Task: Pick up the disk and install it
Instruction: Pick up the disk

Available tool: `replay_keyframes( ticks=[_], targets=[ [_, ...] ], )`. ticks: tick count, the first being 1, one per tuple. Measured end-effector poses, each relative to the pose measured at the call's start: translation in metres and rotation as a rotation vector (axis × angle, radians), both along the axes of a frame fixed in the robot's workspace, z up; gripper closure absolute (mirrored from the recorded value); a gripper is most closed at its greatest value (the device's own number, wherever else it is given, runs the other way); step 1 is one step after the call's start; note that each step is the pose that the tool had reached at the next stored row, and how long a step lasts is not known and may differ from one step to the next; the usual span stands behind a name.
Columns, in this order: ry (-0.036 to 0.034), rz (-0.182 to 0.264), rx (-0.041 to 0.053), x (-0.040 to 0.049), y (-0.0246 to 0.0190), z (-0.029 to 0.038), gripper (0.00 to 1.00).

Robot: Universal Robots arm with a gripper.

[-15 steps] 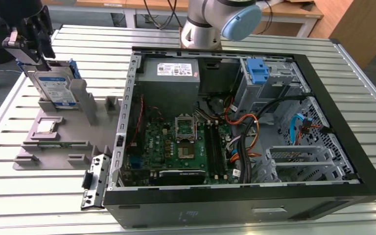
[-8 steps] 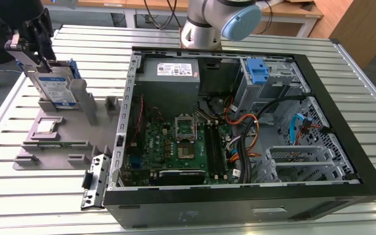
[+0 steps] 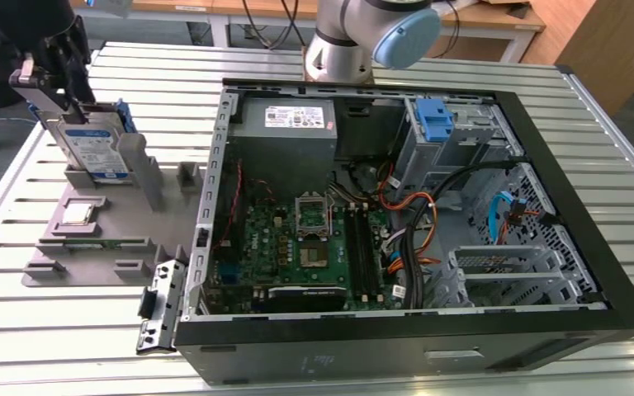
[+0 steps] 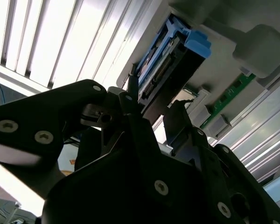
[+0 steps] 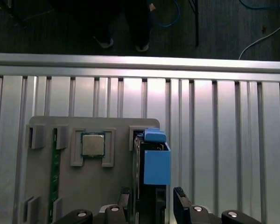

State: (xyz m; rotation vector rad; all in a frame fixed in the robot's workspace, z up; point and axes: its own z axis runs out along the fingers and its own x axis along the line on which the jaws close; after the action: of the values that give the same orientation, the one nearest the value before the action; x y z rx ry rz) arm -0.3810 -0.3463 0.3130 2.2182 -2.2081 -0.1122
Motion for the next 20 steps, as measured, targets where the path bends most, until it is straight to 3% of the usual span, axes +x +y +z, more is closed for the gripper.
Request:
replay_keyframes(
  ticks=[7, 20],
  targets=[
    [-0.0017, 0.002, 0.0001, -0.0016, 0.0000, -0.0118, 0.51],
    [-0.0017, 0.003, 0.0000, -0.0019, 0.0000, -0.0127, 0.51]
  ],
)
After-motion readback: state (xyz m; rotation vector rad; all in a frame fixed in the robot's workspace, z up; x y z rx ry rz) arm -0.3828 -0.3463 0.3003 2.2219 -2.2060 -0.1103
